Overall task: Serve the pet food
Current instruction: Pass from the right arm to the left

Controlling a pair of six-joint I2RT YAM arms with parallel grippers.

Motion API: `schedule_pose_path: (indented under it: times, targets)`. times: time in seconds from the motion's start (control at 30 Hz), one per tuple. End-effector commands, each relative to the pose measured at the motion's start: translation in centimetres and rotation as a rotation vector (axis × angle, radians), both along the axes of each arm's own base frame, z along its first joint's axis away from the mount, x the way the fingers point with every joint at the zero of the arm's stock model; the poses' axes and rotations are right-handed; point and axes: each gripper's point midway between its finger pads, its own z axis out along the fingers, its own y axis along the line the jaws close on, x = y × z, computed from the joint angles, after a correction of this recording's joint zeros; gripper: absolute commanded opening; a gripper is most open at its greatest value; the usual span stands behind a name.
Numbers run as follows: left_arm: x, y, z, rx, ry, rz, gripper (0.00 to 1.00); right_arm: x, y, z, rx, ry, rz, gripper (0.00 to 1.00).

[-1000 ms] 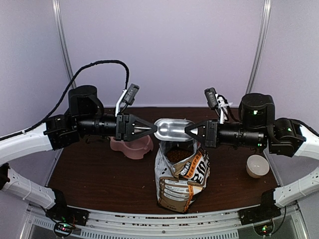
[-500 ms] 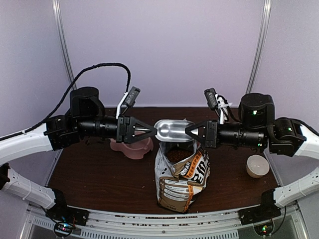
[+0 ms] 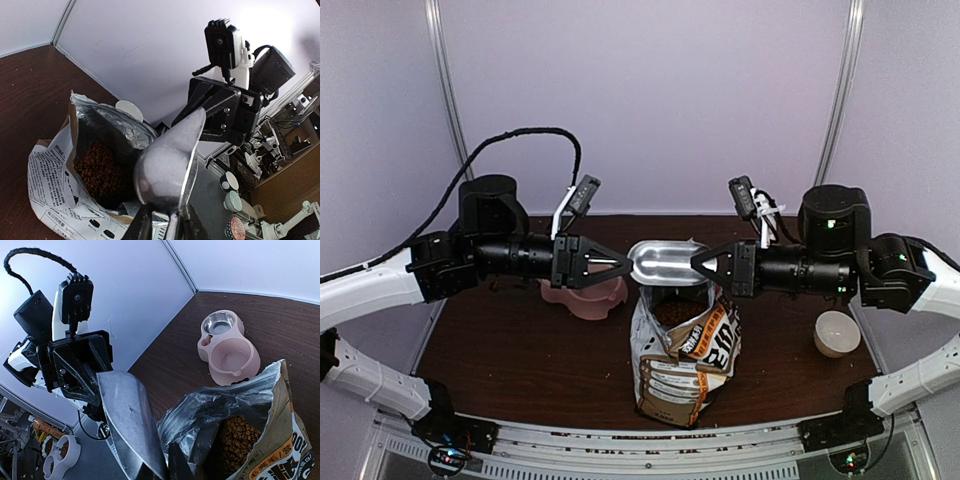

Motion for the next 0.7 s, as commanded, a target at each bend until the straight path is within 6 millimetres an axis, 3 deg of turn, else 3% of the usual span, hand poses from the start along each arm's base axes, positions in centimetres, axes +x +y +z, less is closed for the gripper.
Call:
schedule_pose_path:
  times: [0.0,0.2,0.43,0.57,0.67]
  targets:
    - [0.5,0.4,0.6,0.012,-0.03,0.045,0.1,1.5,-0.9,-0.6,-0.066,-0.02,-0.086,0.0]
    - [1.1,0.4,-0.6,0.087,-0.008,0.074,0.0,1.7,-0.7,-1.6,-0.136,-0.026,-0.091,0.0]
    - [1.5,0.4,-1.4,0.123,0.04,0.103,0.0,2.0,-0.8,-2.6,-0.181,-0.029,-0.107,0.0]
    - [1.6,0.5,-0.6,0.095,0.074,0.118,0.0,1.9,-1.6,-1.3,-0.154,-0.053,-0.121,0.28]
    - [1.7,0.7,-0.6,0.116,0.102,0.135,0.0,1.9,-2.9,0.0,-0.139,-0.088,-0.142,0.4]
